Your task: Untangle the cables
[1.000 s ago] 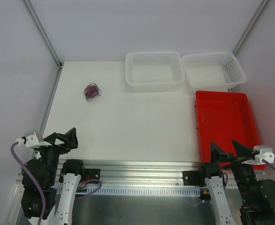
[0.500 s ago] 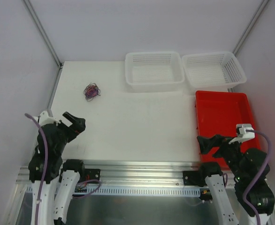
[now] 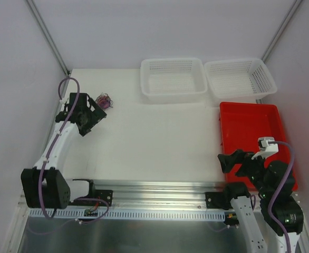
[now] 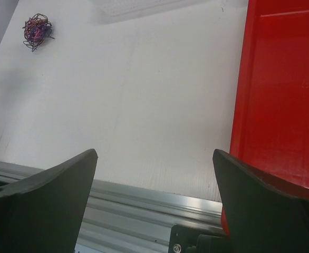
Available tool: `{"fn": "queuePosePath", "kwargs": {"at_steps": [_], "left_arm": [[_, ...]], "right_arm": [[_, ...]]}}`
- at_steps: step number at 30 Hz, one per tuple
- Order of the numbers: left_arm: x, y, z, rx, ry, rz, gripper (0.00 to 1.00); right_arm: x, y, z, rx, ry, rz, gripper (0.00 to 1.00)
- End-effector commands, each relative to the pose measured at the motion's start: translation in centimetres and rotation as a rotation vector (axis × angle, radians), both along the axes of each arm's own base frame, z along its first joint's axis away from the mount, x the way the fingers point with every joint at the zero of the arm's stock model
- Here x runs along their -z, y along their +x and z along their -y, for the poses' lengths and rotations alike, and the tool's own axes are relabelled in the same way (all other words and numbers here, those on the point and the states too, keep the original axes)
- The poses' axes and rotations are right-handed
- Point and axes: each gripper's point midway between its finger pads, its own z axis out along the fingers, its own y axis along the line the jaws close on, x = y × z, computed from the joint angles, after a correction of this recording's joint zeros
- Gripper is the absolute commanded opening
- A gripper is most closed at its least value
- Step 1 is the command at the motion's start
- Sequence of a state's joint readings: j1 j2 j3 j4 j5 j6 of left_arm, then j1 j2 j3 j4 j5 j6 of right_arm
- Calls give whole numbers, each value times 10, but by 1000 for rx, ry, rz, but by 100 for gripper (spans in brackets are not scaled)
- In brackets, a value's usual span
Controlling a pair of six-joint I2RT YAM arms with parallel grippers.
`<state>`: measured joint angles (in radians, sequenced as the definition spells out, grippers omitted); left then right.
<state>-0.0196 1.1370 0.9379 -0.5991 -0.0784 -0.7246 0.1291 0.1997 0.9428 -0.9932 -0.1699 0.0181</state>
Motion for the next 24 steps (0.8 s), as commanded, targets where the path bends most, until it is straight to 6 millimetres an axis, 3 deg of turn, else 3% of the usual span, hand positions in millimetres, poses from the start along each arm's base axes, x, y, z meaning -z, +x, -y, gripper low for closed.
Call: {"fn": "queuePosePath", "kwargs": {"at_steps": [1,2,3,4,6,7,8,10,11,12,13,16,18,19,21,24], "left_arm": [[-22,63,-13,-64,16,109,99],[-5,73,-19,-84,23,62,99],[-12,88,-25,-102,30,83,99],[3,100,-27,-111,34,51,99],[9,118,-31,-120,45,40,99],[-1,135,-35,-127,59,67,99],[19,145,-39,-133,69,20,99],[17,165,-47,-153,89,29,99],[36,172,-50,-159,94,-10,99],[32,183,-52,-163,98,6,99],[49,189,-54,-159,101,-28,98],[52,210,-54,-126,113,-20,94],[72,216,-51,-101,105,-57,90],[75,220,-50,-87,102,-59,81],[90,219,-43,-50,74,-90,73],[102,210,-27,5,23,-121,42]], "right_arm": [[0,-2,-3,-17,13,14,97],[5,-2,-4,-24,15,1,97],[6,-2,-5,-27,17,-2,97],[9,-2,-6,-32,17,-7,97],[14,-3,-8,-42,23,-18,97],[14,-3,-9,-45,28,-13,97],[14,-4,-10,-52,34,-10,97],[14,-5,-12,-57,44,5,97],[13,-6,-12,-63,47,10,97],[13,-7,-12,-63,48,16,97],[13,-8,-12,-62,46,15,97],[16,-10,-12,-66,42,-2,97],[18,-10,-14,-77,44,-25,97],[19,-11,-15,-79,44,-33,97],[19,-11,-18,-98,49,-46,97],[21,-10,-19,-99,56,-70,97]]}}
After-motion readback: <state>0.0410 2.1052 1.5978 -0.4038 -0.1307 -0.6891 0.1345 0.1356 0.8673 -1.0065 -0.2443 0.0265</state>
